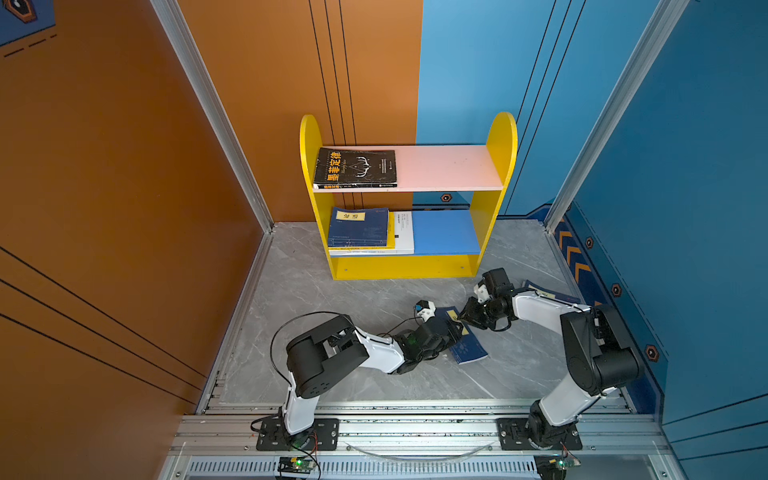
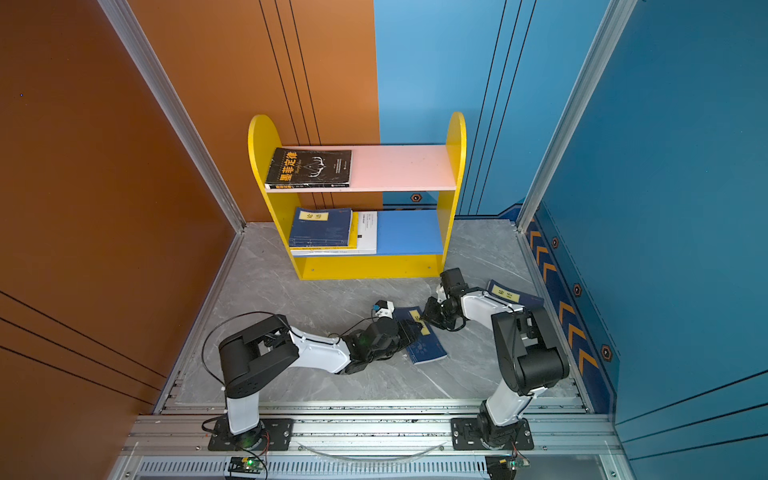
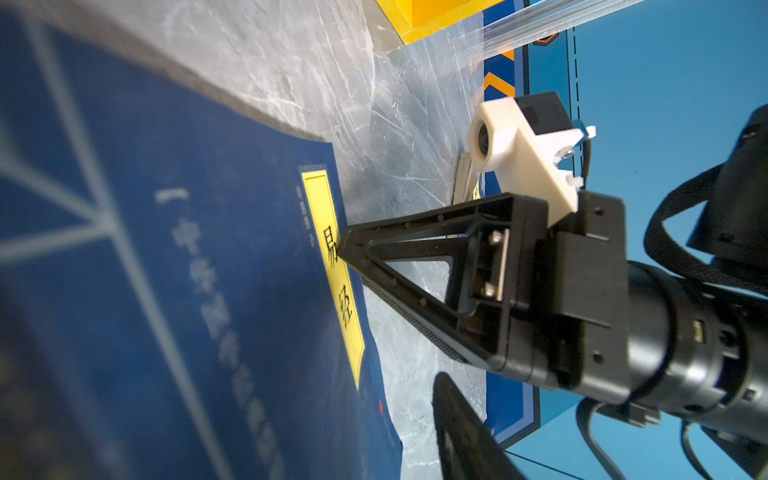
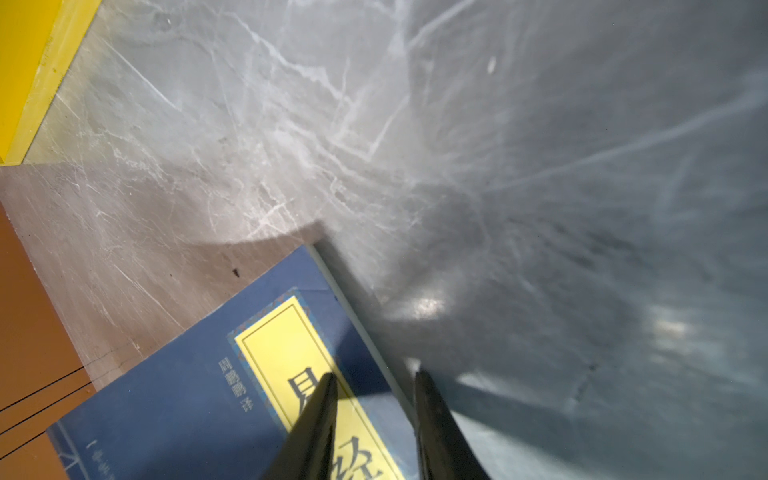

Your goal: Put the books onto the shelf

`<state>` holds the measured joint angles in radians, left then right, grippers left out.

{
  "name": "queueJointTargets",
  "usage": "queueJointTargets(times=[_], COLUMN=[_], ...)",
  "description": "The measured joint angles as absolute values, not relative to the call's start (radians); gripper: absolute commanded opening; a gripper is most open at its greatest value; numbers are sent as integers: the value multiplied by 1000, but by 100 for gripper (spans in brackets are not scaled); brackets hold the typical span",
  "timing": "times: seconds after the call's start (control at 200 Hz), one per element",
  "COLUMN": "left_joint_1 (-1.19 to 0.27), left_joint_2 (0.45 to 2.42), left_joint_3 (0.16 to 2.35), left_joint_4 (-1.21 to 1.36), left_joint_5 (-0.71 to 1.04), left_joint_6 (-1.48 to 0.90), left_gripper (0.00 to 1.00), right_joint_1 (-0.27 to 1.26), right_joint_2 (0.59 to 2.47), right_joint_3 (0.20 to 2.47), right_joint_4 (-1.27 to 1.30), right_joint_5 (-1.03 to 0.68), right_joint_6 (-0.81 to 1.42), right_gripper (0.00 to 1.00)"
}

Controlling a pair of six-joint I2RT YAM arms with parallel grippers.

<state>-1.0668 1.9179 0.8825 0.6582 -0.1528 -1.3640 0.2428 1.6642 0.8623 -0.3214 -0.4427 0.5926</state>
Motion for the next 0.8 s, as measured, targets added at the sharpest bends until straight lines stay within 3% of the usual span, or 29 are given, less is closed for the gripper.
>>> queueJointTargets(times=[0.536, 0.801], left_joint_1=[-1068, -1077], left_joint_2=[1879, 1867], left_joint_3=[838, 868], left_joint_4=[657, 532], left_joint_5=[-175, -184], left_joint_6=[-1371, -1392], left_gripper=[44, 44], right_joint_1=[249, 250], right_joint_2=[1623, 1615], right_joint_3=[832, 825], right_joint_4=[-376, -398], right_joint_5=[-449, -451], right_joint_6=[616, 641], right_gripper=[33, 34])
